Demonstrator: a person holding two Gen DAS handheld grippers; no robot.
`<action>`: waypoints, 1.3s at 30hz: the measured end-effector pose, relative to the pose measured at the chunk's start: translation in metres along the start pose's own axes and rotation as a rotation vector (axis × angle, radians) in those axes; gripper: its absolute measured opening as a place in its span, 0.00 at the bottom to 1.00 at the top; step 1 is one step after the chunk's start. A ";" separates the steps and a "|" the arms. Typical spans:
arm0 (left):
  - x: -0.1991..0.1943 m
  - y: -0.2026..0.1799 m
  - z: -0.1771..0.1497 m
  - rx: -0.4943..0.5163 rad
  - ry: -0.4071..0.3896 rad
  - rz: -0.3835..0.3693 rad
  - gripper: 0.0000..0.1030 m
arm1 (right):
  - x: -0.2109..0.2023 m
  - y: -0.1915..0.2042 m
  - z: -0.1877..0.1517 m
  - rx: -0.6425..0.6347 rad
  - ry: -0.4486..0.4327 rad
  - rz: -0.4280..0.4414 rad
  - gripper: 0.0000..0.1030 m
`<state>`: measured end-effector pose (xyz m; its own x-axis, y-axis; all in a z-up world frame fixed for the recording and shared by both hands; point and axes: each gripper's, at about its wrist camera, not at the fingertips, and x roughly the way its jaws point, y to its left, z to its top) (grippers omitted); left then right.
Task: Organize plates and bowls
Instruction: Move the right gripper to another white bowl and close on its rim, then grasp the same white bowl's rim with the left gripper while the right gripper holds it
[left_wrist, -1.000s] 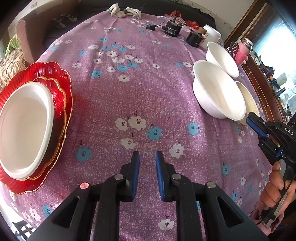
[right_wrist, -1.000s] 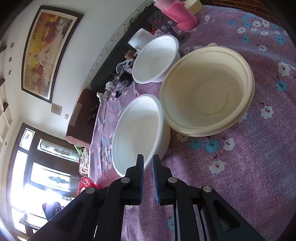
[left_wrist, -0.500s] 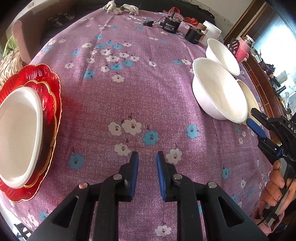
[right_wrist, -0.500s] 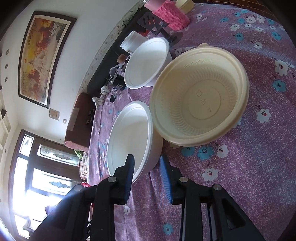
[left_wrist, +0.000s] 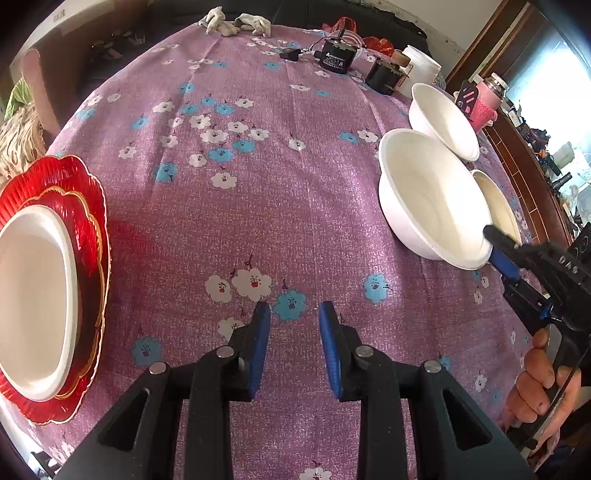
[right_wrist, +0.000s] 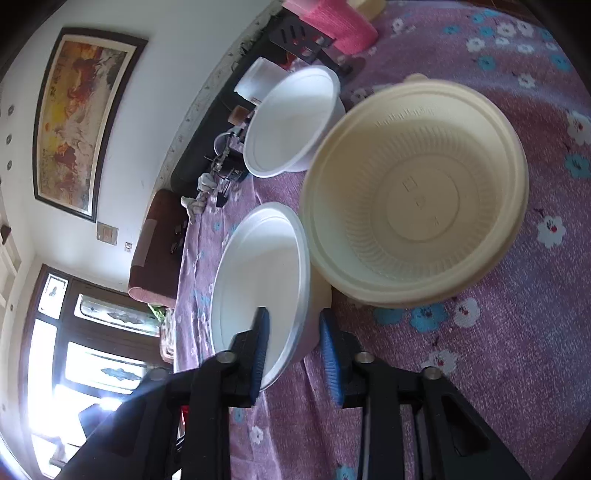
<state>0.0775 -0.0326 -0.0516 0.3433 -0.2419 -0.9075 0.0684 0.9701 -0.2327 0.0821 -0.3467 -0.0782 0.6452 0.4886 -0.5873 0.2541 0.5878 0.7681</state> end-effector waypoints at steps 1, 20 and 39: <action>0.001 0.000 0.001 -0.002 0.001 0.001 0.25 | -0.001 0.000 -0.002 -0.007 0.001 -0.002 0.10; 0.032 -0.030 0.073 -0.065 0.043 -0.053 0.30 | -0.010 -0.013 -0.001 0.031 0.027 0.038 0.07; 0.036 -0.044 0.088 -0.094 0.036 -0.134 0.36 | -0.008 -0.016 0.001 0.035 0.024 0.029 0.07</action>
<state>0.1687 -0.0826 -0.0430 0.3035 -0.3709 -0.8777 0.0226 0.9237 -0.3825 0.0743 -0.3604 -0.0853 0.6358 0.5206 -0.5699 0.2608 0.5500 0.7934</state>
